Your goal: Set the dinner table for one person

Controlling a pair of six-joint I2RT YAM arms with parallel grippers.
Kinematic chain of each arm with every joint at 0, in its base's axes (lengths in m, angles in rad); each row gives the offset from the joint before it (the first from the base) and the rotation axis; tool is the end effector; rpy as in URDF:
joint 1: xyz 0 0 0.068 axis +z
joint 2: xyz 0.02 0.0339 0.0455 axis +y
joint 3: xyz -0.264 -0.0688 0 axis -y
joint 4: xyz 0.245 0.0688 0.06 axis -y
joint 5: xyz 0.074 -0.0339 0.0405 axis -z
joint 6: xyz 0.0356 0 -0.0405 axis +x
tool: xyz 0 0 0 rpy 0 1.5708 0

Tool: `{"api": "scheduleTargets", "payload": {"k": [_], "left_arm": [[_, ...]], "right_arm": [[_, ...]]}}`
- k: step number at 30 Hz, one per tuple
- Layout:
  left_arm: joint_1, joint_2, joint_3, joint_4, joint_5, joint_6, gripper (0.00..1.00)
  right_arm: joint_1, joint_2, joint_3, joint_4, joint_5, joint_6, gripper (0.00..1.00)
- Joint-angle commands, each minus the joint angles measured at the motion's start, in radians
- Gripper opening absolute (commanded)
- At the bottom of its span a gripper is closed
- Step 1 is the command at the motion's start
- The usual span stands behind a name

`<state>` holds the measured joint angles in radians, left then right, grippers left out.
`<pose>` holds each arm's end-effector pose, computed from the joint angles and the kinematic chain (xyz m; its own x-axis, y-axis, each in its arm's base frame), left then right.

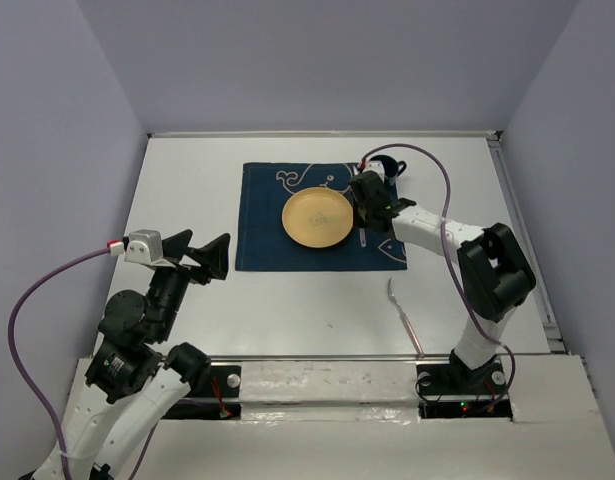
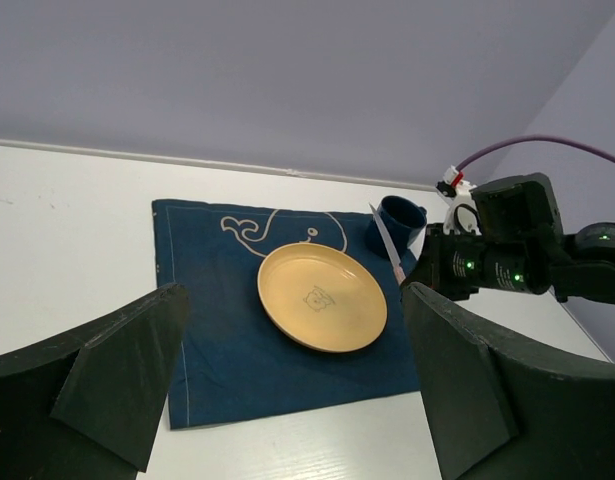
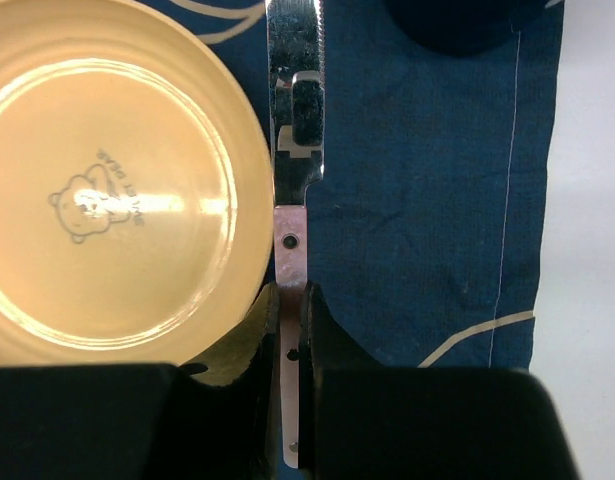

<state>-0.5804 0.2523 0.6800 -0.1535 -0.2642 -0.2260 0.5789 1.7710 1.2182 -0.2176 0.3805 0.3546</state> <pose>0.0609 -0.0288 0.3650 0.1492 -0.3565 -0.9223 0.3617 0.8878 -0.2846 0.3331 0.2019 0.2201 -0.6456 -0.0368 -0.7628 -0.0647 0.9979 0.0066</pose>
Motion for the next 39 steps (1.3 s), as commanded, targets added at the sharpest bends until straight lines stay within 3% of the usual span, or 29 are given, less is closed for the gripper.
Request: {"api": "scheduleTargets", "payload": {"k": [1, 15, 17, 18, 22, 23, 29, 39], "left_arm": [[0.007, 0.005, -0.002, 0.055, 0.005, 0.01, 0.99], [0.007, 0.022, 0.0, 0.058, 0.006, 0.011, 0.99], [0.007, 0.022, 0.0, 0.058, 0.006, 0.011, 0.99], [0.007, 0.022, 0.0, 0.058, 0.006, 0.013, 0.99], [0.007, 0.021, 0.0, 0.058, 0.006, 0.013, 0.99], [0.007, 0.022, 0.0, 0.058, 0.006, 0.011, 0.99], [0.007, 0.024, -0.002, 0.06, 0.011, 0.008, 0.99], [0.004, 0.076, -0.005, 0.063, 0.082, -0.018, 0.99]], "right_arm": [[-0.028, 0.036, 0.041, 0.021, 0.028, -0.012, 0.0], [-0.071, 0.16, 0.09, 0.011, 0.018, 0.017, 0.0], [-0.071, 0.169, 0.095, 0.001, 0.021, 0.026, 0.09], [-0.071, 0.173, 0.099, -0.006, 0.021, 0.03, 0.21], [-0.071, 0.154, 0.11, -0.038, 0.012, 0.049, 0.43], [-0.071, 0.128, 0.106, -0.04, -0.003, 0.05, 0.5], [-0.071, -0.04, 0.06, -0.06, -0.063, 0.037, 0.58], [-0.071, -0.557, -0.413, -0.213, -0.291, 0.171, 0.58]]}}
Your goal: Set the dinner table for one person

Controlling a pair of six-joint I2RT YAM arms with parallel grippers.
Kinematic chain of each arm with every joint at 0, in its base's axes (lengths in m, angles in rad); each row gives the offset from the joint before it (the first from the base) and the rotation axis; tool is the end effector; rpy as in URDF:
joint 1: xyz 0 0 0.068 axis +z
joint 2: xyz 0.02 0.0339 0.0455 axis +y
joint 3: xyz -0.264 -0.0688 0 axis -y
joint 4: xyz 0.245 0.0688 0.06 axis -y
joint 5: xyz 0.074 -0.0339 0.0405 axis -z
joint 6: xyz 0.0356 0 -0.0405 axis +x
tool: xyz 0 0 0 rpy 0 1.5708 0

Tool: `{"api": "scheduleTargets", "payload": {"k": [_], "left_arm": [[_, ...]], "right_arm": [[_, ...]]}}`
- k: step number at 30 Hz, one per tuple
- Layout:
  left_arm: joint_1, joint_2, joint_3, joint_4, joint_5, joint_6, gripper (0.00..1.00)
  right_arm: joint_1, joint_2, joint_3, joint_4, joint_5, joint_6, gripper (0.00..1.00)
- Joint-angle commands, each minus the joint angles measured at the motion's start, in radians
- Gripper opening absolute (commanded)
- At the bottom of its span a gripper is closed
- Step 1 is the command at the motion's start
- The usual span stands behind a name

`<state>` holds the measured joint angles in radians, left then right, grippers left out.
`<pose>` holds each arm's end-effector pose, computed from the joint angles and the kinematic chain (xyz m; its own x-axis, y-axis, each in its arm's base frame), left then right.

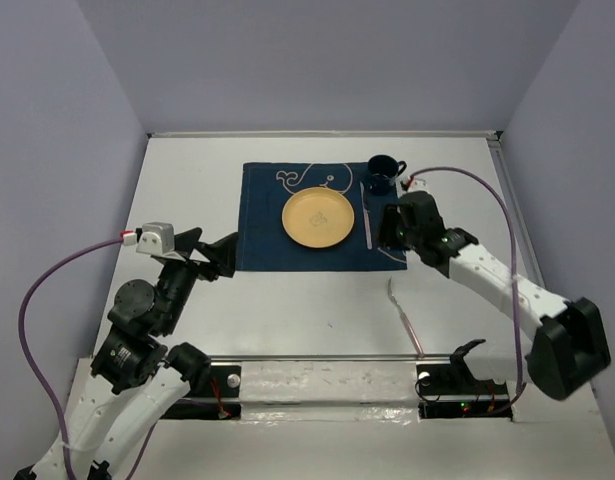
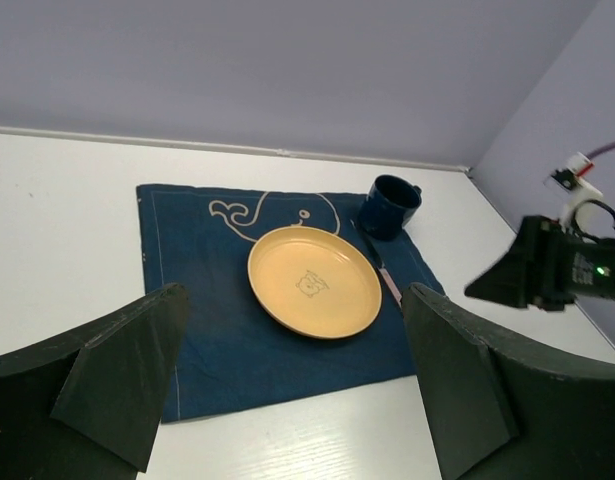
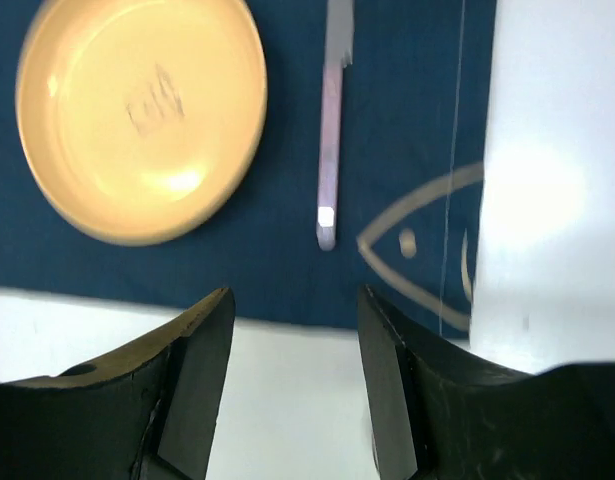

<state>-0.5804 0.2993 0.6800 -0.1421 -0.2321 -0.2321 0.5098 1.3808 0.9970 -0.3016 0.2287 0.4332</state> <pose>0.0701 -0.0362 0.3638 0.1126 -0.3415 -0.9331 0.3829 0.8815 -0.2764 0.2692 0.1413 0.2679 -0.6367 0.1124 -0.7629 -0.0604 0.9790 0.1947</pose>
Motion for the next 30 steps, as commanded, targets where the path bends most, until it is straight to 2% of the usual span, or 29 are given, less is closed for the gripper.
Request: {"api": "scheduleTargets", "payload": {"k": [1, 3, 6, 12, 17, 22, 26, 27, 30], "left_arm": [[0.004, 0.032, -0.005, 0.056, 0.059, -0.015, 0.99], [-0.001, 0.043, -0.005, 0.062, 0.092, -0.022, 0.99], [-0.002, 0.072, 0.001, 0.064, 0.187, -0.036, 0.99], [-0.004, 0.116, 0.004, 0.065, 0.33, -0.116, 0.99], [-0.004, 0.133, -0.03, 0.068, 0.361, -0.183, 0.99], [-0.006, 0.198, -0.095, 0.134, 0.522, -0.272, 0.97], [-0.013, 0.184, -0.183, 0.188, 0.545, -0.312, 0.96], [-0.016, 0.188, -0.192, 0.19, 0.547, -0.317, 0.96], [-0.038, 0.199, -0.22, 0.217, 0.556, -0.332, 0.95]], "right_arm": [[-0.002, -0.195, -0.227, -0.145, -0.17, 0.108, 0.6], [-0.002, -0.241, -0.29, -0.218, -0.204, 0.148, 0.64], [0.007, -0.276, -0.348, -0.283, -0.174, 0.185, 0.67], [0.007, -0.286, -0.35, -0.343, -0.154, 0.233, 0.69], [0.007, -0.189, -0.354, -0.304, -0.192, 0.216, 0.65], [0.016, -0.082, -0.336, -0.228, -0.177, 0.196, 0.62], [0.016, -0.043, -0.321, -0.173, -0.186, 0.193, 0.48], [0.025, -0.031, -0.314, -0.168, -0.186, 0.194, 0.35], [0.059, -0.006, -0.313, -0.153, -0.164, 0.205, 0.14]]}}
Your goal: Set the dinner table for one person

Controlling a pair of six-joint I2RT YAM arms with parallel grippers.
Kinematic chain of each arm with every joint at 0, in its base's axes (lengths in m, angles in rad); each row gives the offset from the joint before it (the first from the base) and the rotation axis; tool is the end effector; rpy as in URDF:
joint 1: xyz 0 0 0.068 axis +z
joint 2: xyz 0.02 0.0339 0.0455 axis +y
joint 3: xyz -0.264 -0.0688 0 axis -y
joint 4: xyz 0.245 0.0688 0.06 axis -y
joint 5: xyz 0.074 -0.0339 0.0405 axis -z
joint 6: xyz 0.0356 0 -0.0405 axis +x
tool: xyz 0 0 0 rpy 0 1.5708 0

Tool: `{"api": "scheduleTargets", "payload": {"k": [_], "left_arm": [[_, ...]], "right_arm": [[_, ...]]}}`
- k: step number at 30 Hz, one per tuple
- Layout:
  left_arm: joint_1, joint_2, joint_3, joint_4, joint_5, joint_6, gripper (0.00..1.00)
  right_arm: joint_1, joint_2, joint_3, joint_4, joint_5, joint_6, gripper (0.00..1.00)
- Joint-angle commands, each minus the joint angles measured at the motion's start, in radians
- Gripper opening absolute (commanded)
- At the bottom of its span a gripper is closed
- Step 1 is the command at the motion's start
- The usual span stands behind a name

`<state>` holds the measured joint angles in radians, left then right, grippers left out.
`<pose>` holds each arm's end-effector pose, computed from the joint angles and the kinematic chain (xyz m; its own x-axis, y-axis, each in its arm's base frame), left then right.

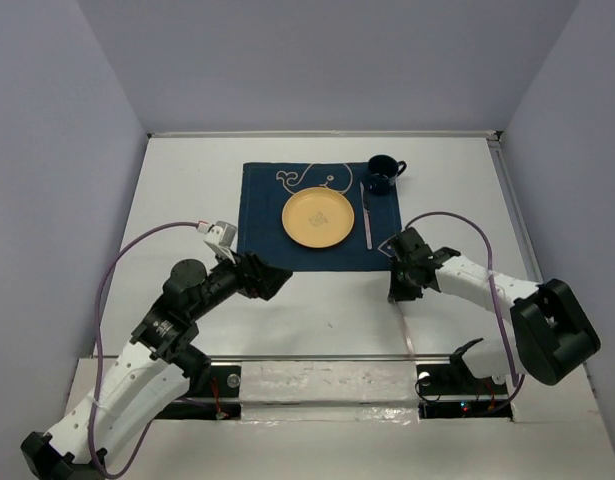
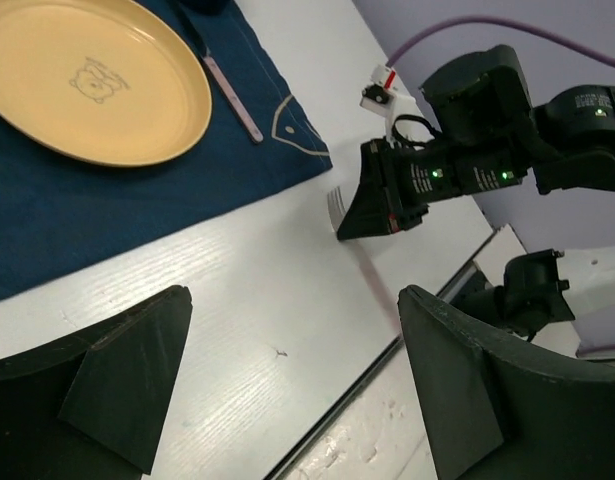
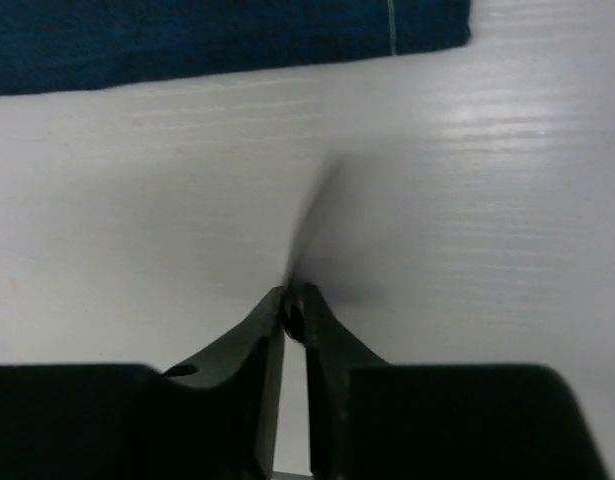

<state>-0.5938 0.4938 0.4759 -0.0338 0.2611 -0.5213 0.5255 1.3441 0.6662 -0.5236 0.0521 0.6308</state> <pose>0.1124 -0.0870 0.2886 -0.4128 -0.3019 -0.8594 0.6327 0.5837 -0.5089 0.1987 0.1131 0.1617 -0.9374 0.1373 -0.3201 0.0844 0.9812 0.1737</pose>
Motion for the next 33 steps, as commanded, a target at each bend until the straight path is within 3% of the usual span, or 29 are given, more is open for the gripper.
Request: {"api": "scheduleTargets", "payload": {"k": [1, 12, 17, 24, 33], "left_arm": [[-0.032, 0.008, -0.022, 0.112, 0.046, -0.051, 0.94], [-0.178, 0.167, -0.115, 0.262, -0.057, -0.137, 0.85], [-0.293, 0.255, -0.1, 0.346, -0.131, -0.141, 0.85], [-0.313, 0.331, -0.045, 0.382, -0.122, -0.111, 0.86], [-0.311, 0.305, -0.023, 0.445, -0.125, -0.123, 0.86]], "right_arm": [[0.056, 0.027, 0.019, 0.076, 0.026, 0.013, 0.0], [0.197, -0.123, 0.245, 0.1, 0.094, 0.075, 0.0], [0.218, -0.169, 0.266, 0.304, 0.026, 0.086, 0.0], [0.218, -0.18, 0.24, 0.467, -0.058, 0.076, 0.0], [0.218, -0.174, 0.208, 0.652, -0.175, 0.063, 0.0]]}}
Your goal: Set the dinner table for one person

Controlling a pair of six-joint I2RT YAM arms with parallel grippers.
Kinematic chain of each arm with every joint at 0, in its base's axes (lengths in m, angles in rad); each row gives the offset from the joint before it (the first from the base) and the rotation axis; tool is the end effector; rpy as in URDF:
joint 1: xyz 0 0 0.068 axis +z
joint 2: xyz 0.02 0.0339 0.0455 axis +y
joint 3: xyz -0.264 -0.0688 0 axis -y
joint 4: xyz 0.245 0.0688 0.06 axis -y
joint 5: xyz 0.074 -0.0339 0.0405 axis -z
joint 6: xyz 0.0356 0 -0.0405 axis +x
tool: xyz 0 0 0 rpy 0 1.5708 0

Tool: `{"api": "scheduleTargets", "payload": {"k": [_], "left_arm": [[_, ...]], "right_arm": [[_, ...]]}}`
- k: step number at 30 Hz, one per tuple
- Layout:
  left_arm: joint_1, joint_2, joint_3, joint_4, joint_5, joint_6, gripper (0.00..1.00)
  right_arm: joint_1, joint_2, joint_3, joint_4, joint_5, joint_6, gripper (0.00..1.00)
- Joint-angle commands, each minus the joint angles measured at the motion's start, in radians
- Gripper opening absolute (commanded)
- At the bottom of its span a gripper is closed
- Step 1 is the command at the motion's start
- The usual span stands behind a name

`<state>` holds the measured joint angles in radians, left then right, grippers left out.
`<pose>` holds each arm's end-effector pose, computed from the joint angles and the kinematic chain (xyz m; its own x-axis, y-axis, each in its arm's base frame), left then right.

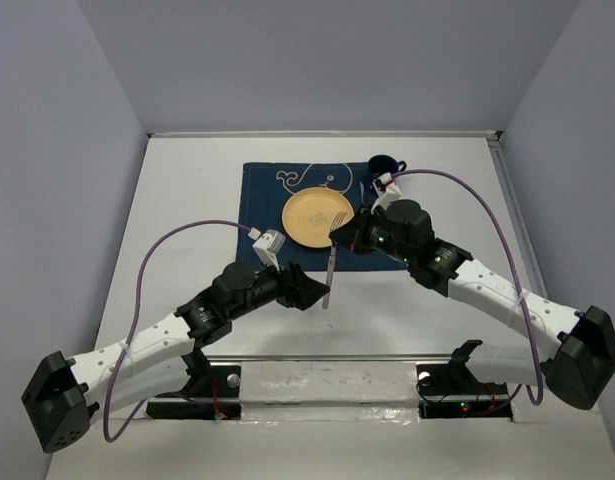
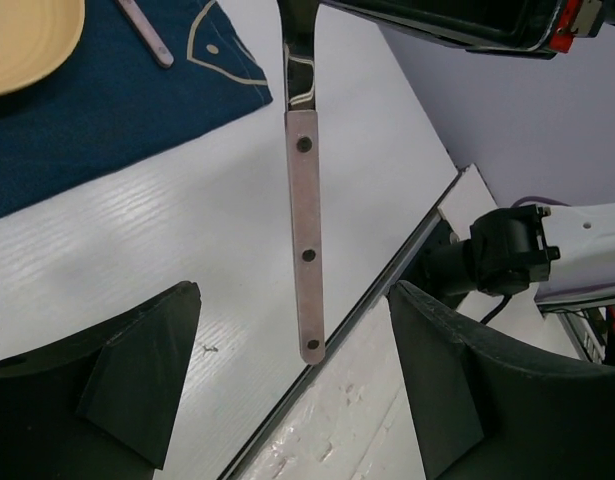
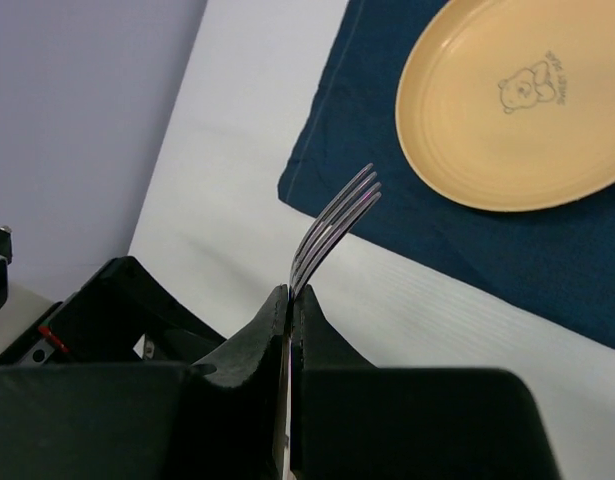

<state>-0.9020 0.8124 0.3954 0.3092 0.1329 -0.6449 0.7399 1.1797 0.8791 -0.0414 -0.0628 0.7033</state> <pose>0.1174 -0.1562 0.2490 -0.5699 -0.2398 -0.7860 0.6466 0.4593 -0.6090 0.2011 0.1866 0.3056 -0.6523 0.2785 -0.7049 -0.3863 0.6780 0.6253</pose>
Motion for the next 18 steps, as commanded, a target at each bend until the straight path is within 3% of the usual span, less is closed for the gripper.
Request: {"api": "scheduleTargets", "payload": {"k": [1, 5, 8, 9, 10, 12, 16, 18], "left_arm": [[-0.003, -0.013, 0.062, 0.105, 0.01, 0.001, 0.87], [-0.003, 0.011, 0.079, 0.14, 0.037, -0.001, 0.84], [-0.003, 0.068, 0.103, 0.143, 0.034, -0.004, 0.77], [-0.003, 0.083, 0.106, 0.148, 0.034, -0.004, 0.71], [-0.003, 0.085, 0.109, 0.149, 0.022, -0.004, 0.54], [-0.003, 0.08, 0.106, 0.154, 0.005, -0.004, 0.36], [-0.003, 0.073, 0.099, 0.156, 0.001, -0.002, 0.35], [-0.003, 0.057, 0.088, 0.159, 0.001, -0.004, 0.26]], "right_arm": [[0.004, -0.008, -0.005, 0.184, -0.057, -0.008, 0.0], [0.004, -0.009, -0.019, 0.253, -0.08, 0.007, 0.0], [0.004, -0.002, -0.023, 0.29, -0.12, 0.035, 0.0], [0.004, 0.0, -0.023, 0.296, -0.127, 0.036, 0.0], [0.004, -0.008, -0.031, 0.308, -0.137, 0.039, 0.0], [0.004, -0.021, -0.048, 0.328, -0.141, 0.044, 0.0], [0.004, -0.057, -0.078, 0.373, -0.166, 0.044, 0.0], [0.004, -0.071, -0.086, 0.388, -0.178, 0.044, 0.0]]}}
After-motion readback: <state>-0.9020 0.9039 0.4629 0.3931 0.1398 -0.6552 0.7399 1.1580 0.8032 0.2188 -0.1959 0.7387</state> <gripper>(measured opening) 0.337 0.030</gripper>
